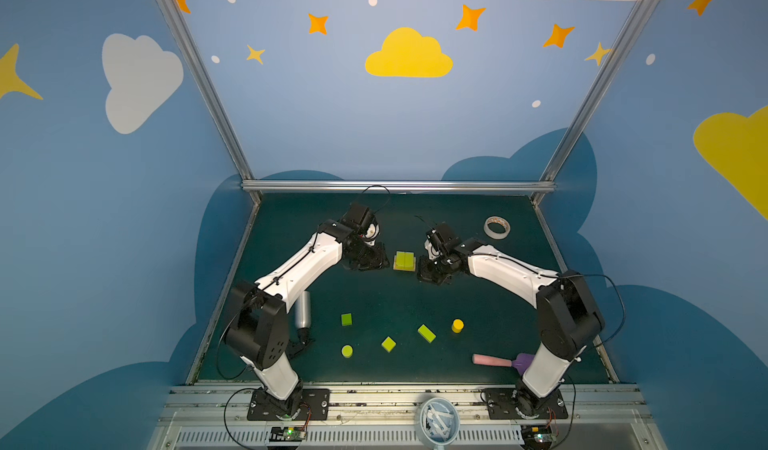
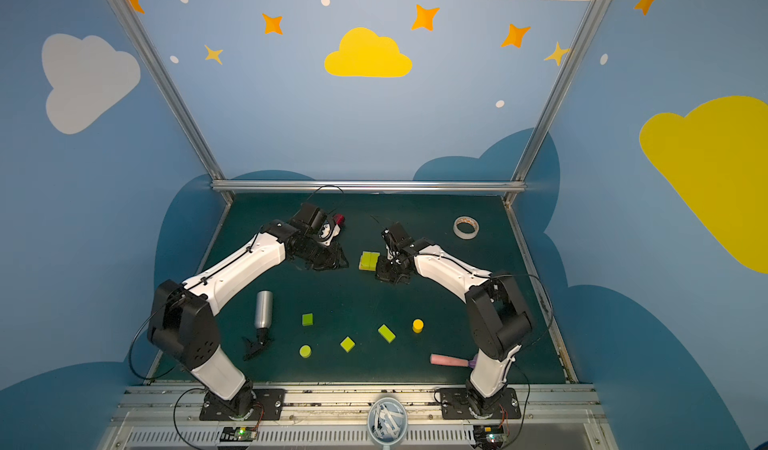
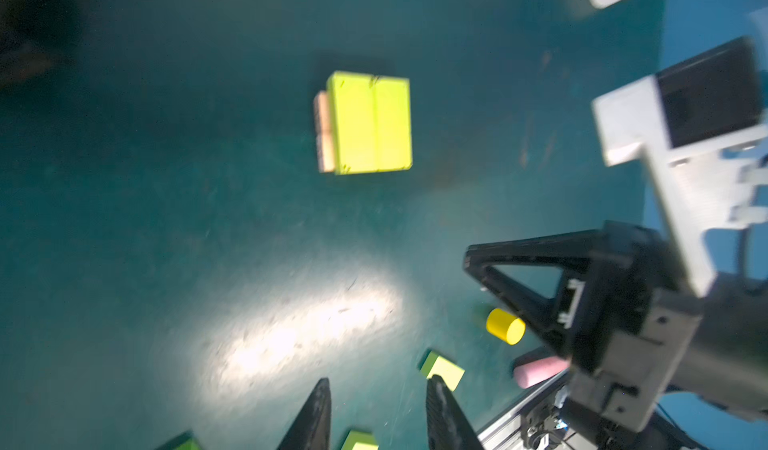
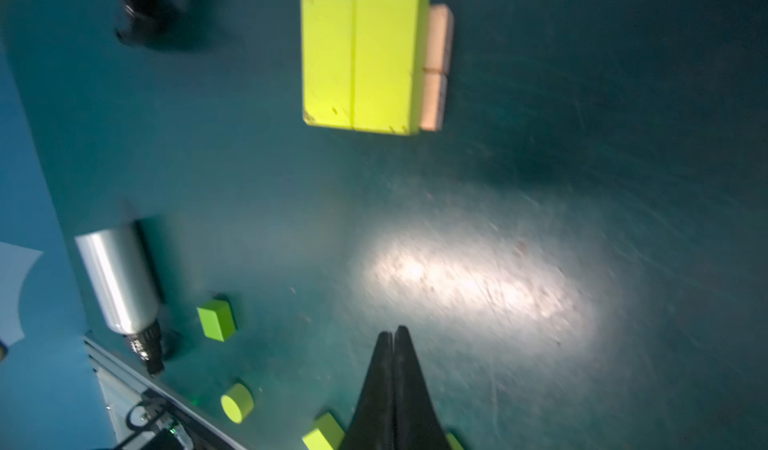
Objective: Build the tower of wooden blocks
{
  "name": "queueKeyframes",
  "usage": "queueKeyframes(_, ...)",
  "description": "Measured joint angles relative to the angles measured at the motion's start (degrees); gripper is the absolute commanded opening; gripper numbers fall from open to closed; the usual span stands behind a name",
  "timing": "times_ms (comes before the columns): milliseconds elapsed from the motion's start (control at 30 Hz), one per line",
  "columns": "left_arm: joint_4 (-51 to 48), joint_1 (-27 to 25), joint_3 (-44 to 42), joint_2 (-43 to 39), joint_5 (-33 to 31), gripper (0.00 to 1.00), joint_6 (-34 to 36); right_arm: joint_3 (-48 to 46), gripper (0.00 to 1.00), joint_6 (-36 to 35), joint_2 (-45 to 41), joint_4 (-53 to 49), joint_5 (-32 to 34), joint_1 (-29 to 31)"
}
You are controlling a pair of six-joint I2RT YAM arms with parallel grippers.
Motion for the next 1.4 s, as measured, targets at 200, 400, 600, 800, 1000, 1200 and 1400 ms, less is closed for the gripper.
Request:
queueKeyframes(200,-1.6,-1.9,-5.1,-3.5,-3.6,0.42,-1.0,-4.7,0.0,-0.1,-5.0,-1.2,1.6,0.6)
queueKeyframes(400,-4.9,-3.7,-8.8,-6.2,-8.7,0.51,-3.5,-7.1,0.0,-0.1,-8.8,-1.3,2.5,0.8)
queueKeyframes(600,-6.1,-3.7,-14.2,-7.4,-11.4,0.56,-7.8,-9.4,0.0,0.1,-10.0,-1.0,3.0,0.9)
queueKeyframes(800,-6.5,-3.7,-17.2,-5.4,-13.0,0.56,-11.3,-11.0,0.0,0.3,-10.6,0.0,3.0,1.0)
queueKeyframes(1000,-7.3,-3.7,-17.7,-2.7,-16.0,0.56,-14.6,-12.4,0.0,0.8,-11.6,0.5,3.4,1.0)
queueKeyframes(1200,-7.9,-3.7,-18.8,-2.4,-17.5,0.57,-16.7,-13.0,0.0,1.3,-12.0,0.9,3.8,1.0)
queueKeyframes(1400,-7.5,-3.7,-20.2,-1.5,-18.1,0.57,-18.1,-13.0,0.0,1.4,-12.0,1.5,3.8,1.0)
